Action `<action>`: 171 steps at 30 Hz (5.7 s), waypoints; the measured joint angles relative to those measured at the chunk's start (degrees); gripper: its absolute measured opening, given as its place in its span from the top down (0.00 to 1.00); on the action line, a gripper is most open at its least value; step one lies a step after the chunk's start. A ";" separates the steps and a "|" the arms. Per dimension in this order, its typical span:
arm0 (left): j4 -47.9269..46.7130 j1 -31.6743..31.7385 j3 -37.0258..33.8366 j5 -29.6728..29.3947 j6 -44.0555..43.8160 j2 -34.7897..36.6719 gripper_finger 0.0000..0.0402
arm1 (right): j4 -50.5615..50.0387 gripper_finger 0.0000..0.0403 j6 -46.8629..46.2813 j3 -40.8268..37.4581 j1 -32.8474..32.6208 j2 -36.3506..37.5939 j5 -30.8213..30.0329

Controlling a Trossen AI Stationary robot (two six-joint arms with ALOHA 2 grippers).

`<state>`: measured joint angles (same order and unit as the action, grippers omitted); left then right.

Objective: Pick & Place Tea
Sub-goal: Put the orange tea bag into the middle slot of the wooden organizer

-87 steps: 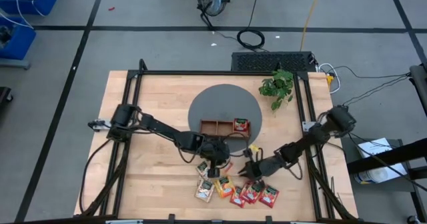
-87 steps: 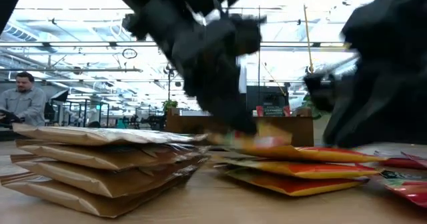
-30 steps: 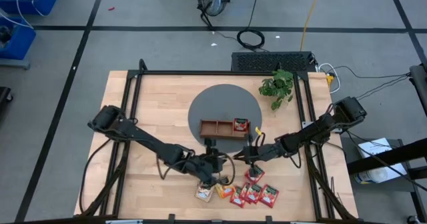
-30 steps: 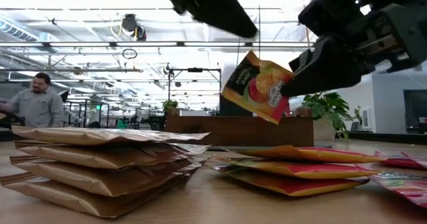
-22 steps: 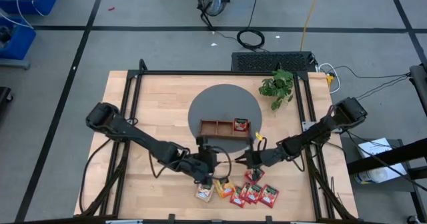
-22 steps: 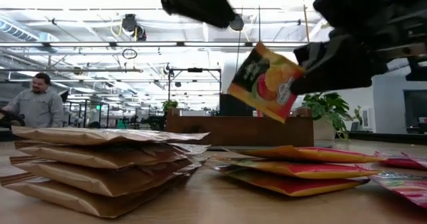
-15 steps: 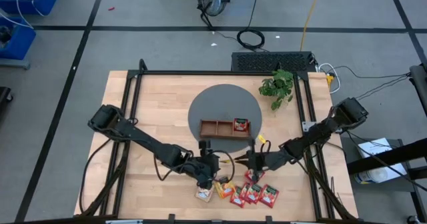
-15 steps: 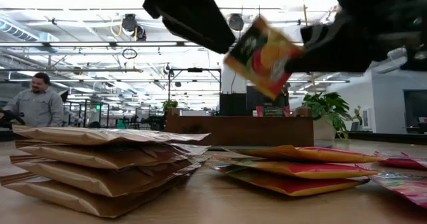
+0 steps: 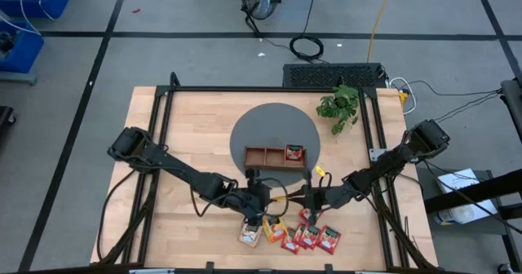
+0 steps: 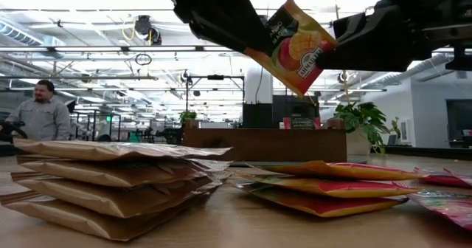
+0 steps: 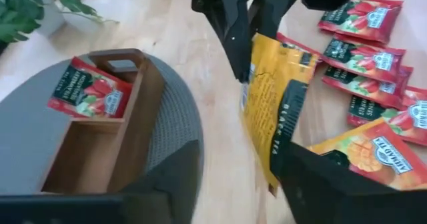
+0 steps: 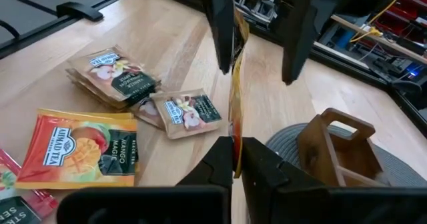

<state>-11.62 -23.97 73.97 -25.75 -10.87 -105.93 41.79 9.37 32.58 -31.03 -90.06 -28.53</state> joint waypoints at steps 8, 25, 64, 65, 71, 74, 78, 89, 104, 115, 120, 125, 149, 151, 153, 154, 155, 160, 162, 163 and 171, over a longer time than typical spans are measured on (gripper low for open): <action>-0.31 -0.07 0.00 0.45 1.93 0.00 0.97 | 0.24 0.98 0.20 0.00 0.02 0.00 -0.24; -17.80 -0.84 4.44 -2.51 -1.41 0.07 0.99 | -1.96 0.73 -4.02 -0.02 0.24 -0.02 1.49; -21.91 2.03 7.26 -0.73 -1.01 0.12 1.00 | -23.30 0.60 -10.07 17.35 12.92 0.02 12.33; -21.92 2.03 7.26 -0.71 -0.98 0.11 1.00 | -23.66 0.60 -10.32 17.35 13.27 -0.34 12.33; -21.69 2.28 7.12 -0.71 -0.85 0.13 1.00 | -21.15 0.63 -9.75 17.33 14.10 -0.79 15.20; -21.68 2.32 7.08 -0.71 -0.85 0.11 1.00 | -20.36 0.67 -9.23 17.31 14.27 -0.81 18.78; -21.59 2.31 7.06 -0.69 -0.85 0.11 1.00 | -20.53 0.80 -6.72 17.33 14.24 -0.81 20.18; -21.32 2.31 7.02 -0.66 -0.85 0.10 0.97 | -19.79 1.00 -4.97 17.33 15.21 -0.79 22.75; -33.13 -2.51 6.85 -5.26 -5.12 6.77 0.78 | -1.96 1.00 -3.38 8.01 19.31 0.60 27.17; -15.23 -11.58 -14.39 -23.36 -9.70 14.19 0.78 | 31.21 1.00 -11.07 -6.80 28.62 0.66 28.76; 5.45 -10.19 -24.63 -27.10 -3.87 14.62 0.78 | 30.90 1.00 -12.14 -5.73 31.34 -0.78 28.15; 19.30 -9.24 -29.73 -26.70 5.36 15.31 0.78 | 31.71 1.00 -12.05 -5.45 33.33 -5.46 25.68; 25.68 -11.06 -31.23 -17.53 10.23 16.11 0.99 | 41.89 1.00 -12.22 -4.37 35.45 -19.18 25.23; 25.66 -11.06 -31.23 -17.49 9.88 16.11 0.99 | 41.69 1.00 -12.15 -4.37 35.43 -19.19 25.18; 25.68 -11.06 -31.23 -17.20 9.68 16.11 0.97 | 41.03 1.00 -12.15 -4.37 35.43 -19.17 25.05; 25.66 -11.06 -31.23 -17.15 9.67 16.11 0.96 | 40.20 1.00 -12.17 -4.37 35.43 -19.17 24.34; 25.66 -11.06 -31.23 -17.14 9.58 16.11 0.96 | 39.00 1.00 -12.41 -4.37 35.41 -19.17 23.62; 25.66 -11.06 -31.23 -17.12 9.20 16.11 0.99 | 35.49 1.00 -13.18 -4.35 35.45 -19.12 20.72; 25.66 -11.06 -31.23 -17.12 9.14 16.11 0.99 | 35.48 1.00 -13.18 -4.35 35.44 -19.12 20.76; 25.66 -11.06 -31.23 -17.12 9.09 16.11 0.98 | 35.62 1.00 -13.18 -4.35 35.43 -19.13 20.81; 25.66 -11.06 -31.23 -17.12 9.08 16.11 0.99 | 35.82 0.94 -13.03 -4.37 35.41 -19.17 21.22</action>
<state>14.04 -35.03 42.74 -42.87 -1.79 -89.82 77.61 -3.66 28.21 4.38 -109.23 -7.32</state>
